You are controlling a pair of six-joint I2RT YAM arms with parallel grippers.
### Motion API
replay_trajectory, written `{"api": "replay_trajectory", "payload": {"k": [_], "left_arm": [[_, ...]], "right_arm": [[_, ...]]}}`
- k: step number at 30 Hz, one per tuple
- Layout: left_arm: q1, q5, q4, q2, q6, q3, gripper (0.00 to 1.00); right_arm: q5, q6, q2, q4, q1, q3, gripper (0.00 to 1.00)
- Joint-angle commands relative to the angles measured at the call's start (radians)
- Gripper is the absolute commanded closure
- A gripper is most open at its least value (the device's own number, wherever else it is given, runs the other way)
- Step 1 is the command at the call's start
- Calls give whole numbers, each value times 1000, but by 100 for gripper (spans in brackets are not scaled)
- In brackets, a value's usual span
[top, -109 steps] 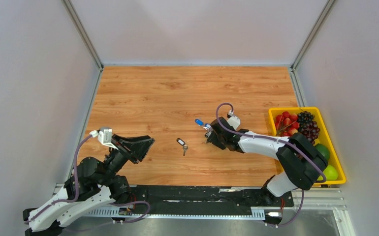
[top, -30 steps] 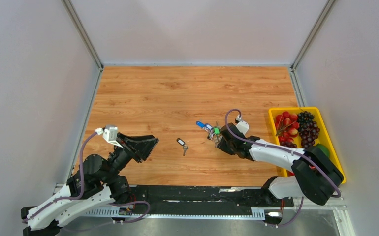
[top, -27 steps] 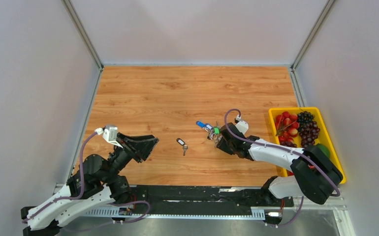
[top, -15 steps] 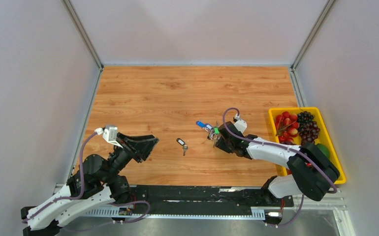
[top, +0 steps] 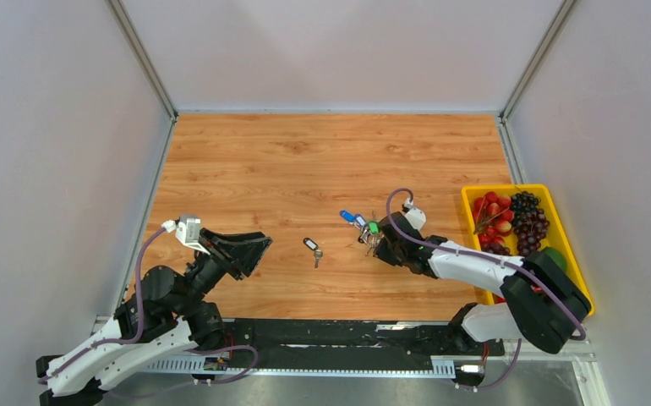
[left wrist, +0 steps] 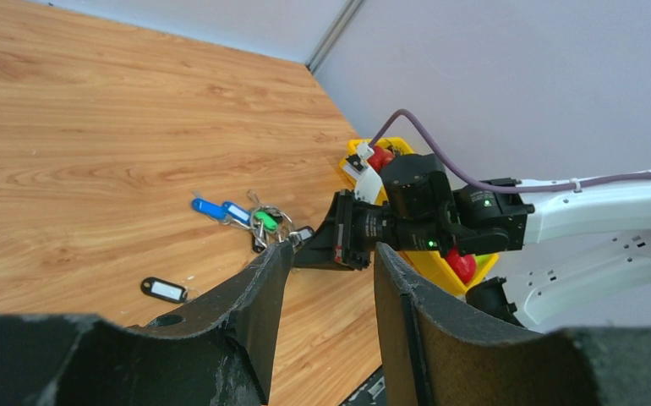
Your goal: Put the keys on the keyring
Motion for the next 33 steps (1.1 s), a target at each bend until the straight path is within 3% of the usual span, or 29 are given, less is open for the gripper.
{"api": "replay_trajectory", "payload": {"k": [1, 8, 17, 27, 33], "left_arm": [[1, 0, 6, -10, 6, 23, 49], [2, 32, 10, 17, 16, 36, 50], [2, 112, 17, 75, 66, 72, 50], [2, 330, 152, 230, 95, 70, 53], [2, 388, 216, 302, 101, 63, 54]], "right_arm": [[-30, -59, -115, 10, 6, -36, 100], [-190, -286, -254, -51, 6, 19, 100], [-385, -568, -217, -366, 6, 273, 100], [-504, -664, -194, -571, 12, 513, 100], [-438, -708, -141, -675, 41, 575, 100]]}}
